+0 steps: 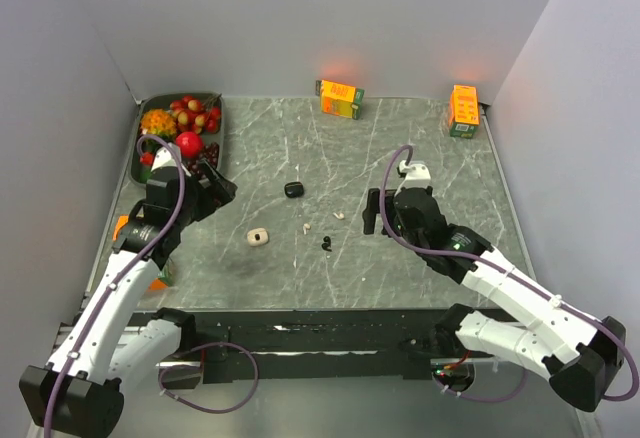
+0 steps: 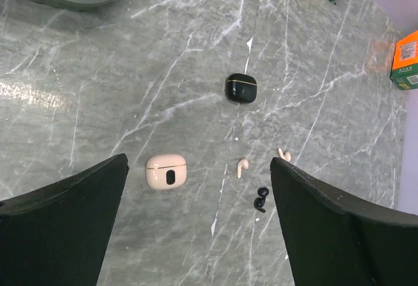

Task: Insert the wireless bluetooth earbuds into the charging case
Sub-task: Pick up the charging case at the center of the board.

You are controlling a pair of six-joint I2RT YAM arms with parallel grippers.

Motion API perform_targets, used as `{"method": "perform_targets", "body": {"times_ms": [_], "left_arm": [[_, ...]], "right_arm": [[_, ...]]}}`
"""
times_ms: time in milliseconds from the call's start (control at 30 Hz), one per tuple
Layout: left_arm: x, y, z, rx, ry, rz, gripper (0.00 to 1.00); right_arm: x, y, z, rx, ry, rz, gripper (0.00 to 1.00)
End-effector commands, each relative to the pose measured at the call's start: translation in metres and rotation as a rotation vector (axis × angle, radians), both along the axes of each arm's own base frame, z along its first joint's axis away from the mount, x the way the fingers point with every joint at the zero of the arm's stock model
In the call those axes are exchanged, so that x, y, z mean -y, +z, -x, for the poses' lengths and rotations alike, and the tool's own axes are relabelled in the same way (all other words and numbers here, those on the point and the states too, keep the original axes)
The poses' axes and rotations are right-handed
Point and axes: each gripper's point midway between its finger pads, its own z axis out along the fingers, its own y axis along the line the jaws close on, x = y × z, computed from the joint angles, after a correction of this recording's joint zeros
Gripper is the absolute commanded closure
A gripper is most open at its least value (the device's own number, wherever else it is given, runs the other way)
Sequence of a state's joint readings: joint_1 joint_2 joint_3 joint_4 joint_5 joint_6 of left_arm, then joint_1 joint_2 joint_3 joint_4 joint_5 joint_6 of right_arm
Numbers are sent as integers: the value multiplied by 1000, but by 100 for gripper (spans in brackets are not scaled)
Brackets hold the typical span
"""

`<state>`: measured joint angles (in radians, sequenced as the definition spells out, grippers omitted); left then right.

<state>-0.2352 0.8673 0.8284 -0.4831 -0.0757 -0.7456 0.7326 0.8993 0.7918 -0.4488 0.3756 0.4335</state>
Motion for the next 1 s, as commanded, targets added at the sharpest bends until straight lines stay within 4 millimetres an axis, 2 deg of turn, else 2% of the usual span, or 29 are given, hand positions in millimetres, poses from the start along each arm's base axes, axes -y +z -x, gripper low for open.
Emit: {"method": "perform_targets", "body": {"times_ms": [0, 100, 200, 267, 367, 433, 467, 500, 667, 800, 967], "left_arm": [[0, 9, 0, 30, -31, -34, 4], [-1, 5, 5, 20, -65, -78, 4], [-10, -9, 8, -34, -41, -124, 4], [-4, -20, 10, -76, -92, -138, 4], [14, -36, 14, -112, -183, -137, 3], [22, -34, 13, -105, -208, -180, 1], [36, -32, 18, -97, -252, -205, 1], [40, -29, 17, -93, -261, -224, 2], [48, -58, 18, -163, -296, -259, 4], [40, -83, 22, -252, -186, -231, 3], [50, -102, 22, -278, -66, -119, 4]], "right_arm": [[-12, 9, 2, -4, 47, -51, 1], [-19, 9, 3, 5, 78, -83, 1], [-30, 15, 6, 32, 157, -97, 1], [-34, 18, 8, 35, 180, -118, 1], [-26, 23, 2, 41, 88, -147, 1], [-23, 23, 1, 36, 57, -157, 1], [-24, 24, 2, 35, 56, -171, 2], [-26, 24, 3, 33, 64, -181, 2], [-42, 32, 9, 44, 200, -168, 4], [-42, 15, 6, -17, 185, -113, 4], [-48, 9, 7, -28, 204, -136, 4]]}}
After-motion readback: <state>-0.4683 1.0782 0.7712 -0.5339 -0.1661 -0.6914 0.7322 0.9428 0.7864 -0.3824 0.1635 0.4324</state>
